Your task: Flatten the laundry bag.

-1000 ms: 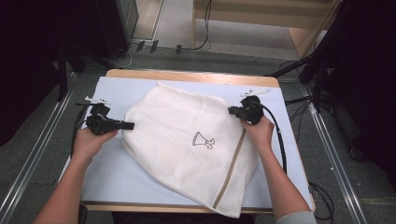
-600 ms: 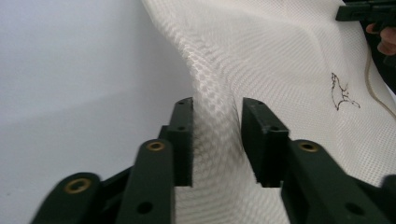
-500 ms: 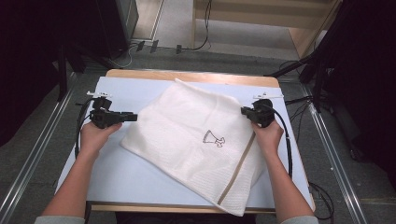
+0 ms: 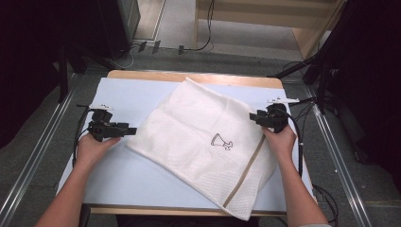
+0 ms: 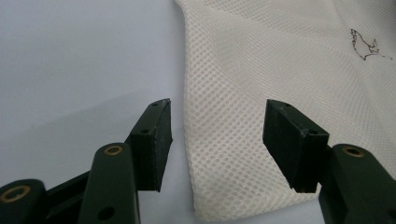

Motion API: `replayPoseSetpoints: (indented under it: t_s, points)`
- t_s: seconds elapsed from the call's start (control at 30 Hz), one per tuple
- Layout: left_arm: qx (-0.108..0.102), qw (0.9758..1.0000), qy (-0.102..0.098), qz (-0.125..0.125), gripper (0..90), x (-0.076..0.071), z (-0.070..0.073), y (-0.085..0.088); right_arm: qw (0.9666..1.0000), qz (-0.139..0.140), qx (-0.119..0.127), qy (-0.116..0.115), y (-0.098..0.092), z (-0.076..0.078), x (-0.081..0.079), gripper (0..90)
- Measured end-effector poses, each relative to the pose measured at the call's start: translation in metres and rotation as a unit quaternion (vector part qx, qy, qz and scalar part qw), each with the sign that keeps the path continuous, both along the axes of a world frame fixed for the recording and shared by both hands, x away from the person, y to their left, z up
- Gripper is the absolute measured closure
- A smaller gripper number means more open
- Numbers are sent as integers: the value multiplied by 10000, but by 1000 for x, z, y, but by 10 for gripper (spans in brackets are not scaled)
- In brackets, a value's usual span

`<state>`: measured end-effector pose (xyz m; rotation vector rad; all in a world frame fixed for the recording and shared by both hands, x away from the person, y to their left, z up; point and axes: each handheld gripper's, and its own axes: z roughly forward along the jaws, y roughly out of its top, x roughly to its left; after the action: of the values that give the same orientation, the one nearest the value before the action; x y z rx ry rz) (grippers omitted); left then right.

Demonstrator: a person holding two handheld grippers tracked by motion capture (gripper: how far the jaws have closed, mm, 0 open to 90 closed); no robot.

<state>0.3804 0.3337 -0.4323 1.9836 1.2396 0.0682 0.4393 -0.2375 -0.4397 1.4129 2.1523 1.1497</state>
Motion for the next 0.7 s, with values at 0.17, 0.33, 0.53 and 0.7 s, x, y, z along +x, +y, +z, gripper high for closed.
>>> replayPoseSetpoints:
  t_s: [0.17, 0.33, 0.53, 0.7]
  points:
    - [240, 9997, 12, -51, 400, -7, -6, -6, 9999, -57, 24, -126, -12, 9, -10, 506]
    - [353, 9993, 121, -103, 409, -7, -17, -14, 9999, 0, -79, -92, -31, 8, -29, 513]
    - [681, 9969, -341, -200, 501, -7, -22, -30, 9999, -44, -114, 28, -40, -2, -36, 548]
    - [804, 9962, -290, -190, 711, -8, -22, -34, 9999, -63, -130, 14, -39, -2, -36, 547]
